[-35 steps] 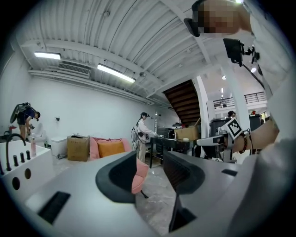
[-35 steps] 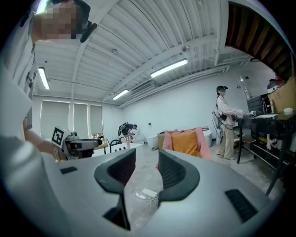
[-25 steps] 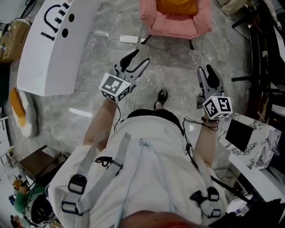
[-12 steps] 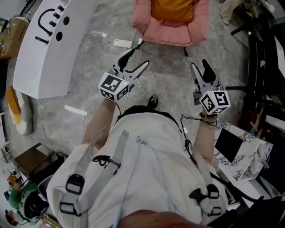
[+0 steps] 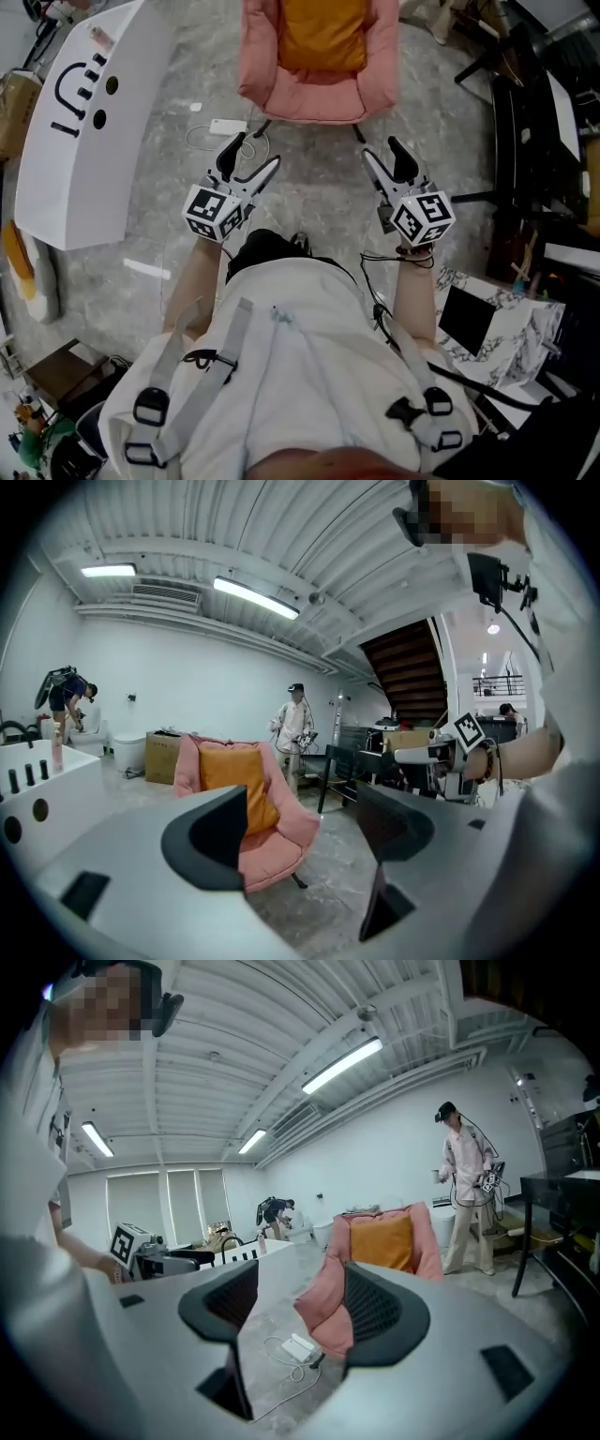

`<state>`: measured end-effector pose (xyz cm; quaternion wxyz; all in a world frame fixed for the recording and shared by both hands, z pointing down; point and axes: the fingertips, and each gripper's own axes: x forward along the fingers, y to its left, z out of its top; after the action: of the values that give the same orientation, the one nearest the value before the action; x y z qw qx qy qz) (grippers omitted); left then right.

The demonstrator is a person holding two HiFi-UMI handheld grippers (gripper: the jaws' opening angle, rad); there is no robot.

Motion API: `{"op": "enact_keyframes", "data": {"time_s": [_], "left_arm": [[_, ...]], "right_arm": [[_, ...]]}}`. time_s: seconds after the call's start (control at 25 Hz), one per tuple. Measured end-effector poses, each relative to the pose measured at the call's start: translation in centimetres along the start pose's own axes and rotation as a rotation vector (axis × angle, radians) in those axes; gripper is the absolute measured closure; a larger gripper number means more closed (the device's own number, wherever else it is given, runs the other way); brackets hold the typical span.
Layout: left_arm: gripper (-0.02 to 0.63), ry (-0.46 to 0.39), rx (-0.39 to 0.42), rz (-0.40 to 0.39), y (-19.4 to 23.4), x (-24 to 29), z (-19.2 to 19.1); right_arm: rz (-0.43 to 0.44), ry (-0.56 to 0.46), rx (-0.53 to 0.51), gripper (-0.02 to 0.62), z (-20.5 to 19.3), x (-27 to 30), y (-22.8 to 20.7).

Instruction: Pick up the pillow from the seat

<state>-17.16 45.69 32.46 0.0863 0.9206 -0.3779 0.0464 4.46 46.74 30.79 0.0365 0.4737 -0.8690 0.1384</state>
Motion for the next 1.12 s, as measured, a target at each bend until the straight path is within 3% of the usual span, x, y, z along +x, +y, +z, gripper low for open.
{"op": "enact_keyframes", "data": {"time_s": [0.52,1.12], "left_arm": [[0.151,0.062,0.004,-0.07,3.6,6.7,0.0],[0.046,0.165,-0.024,-0.25,15.5,18.1,1.9]], "right_arm": [[-0.057,0.013,0.013,0.241,0.8,4.0,-4.3],[-0.078,0.03,0.056,0.186,5.5,19.5,-9.9]]}}
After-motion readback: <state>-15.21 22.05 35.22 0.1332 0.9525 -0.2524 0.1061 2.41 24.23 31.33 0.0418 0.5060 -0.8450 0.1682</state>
